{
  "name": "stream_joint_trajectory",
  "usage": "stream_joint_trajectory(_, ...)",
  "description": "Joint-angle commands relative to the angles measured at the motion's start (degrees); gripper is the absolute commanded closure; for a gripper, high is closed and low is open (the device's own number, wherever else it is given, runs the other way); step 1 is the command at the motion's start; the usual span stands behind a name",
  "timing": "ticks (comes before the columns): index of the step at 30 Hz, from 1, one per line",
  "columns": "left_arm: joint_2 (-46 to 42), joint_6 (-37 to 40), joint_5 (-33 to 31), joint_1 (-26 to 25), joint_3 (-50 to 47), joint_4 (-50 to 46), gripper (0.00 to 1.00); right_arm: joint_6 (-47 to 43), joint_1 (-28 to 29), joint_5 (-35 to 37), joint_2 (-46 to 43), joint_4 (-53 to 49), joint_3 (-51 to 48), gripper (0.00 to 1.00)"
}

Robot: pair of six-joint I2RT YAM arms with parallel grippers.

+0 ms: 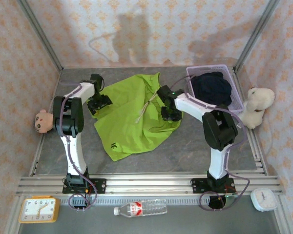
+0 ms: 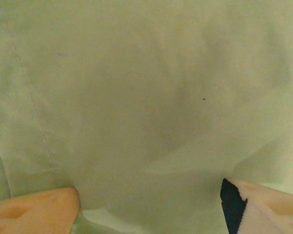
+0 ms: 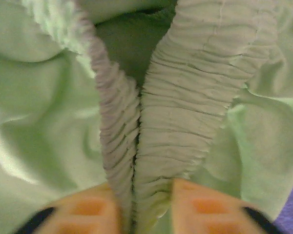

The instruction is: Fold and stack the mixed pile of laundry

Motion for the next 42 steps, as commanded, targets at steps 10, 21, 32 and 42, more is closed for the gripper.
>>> stream_joint_trajectory(10, 8.1, 2.3, -3.3, 2.8, 5.7, -4.9, 0.28, -0.8, -8.7, 6.0, -14.7, -8.6, -3.0, 1.00)
stream_joint_trajectory(21, 6.2, 8.8, 0.0, 2.8, 13.4, -10.7, 0.12, 4.8, -15.9, -4.8, -12.9, -2.5, -4.6, 0.52)
stream_joint_trajectory(32, -21.1, 5.5, 7.6, -1.7, -5.5, -4.9, 0.08, 5.2, -11.9, 1.8, -14.2, -3.9, -8.0, 0.55)
stream_joint_trajectory(42, -33.9, -15.9, 6.7, -11.5, -35.9, 15.0, 0.10, 5.8, -11.9, 5.9, -15.2, -4.3, -11.1, 1.00)
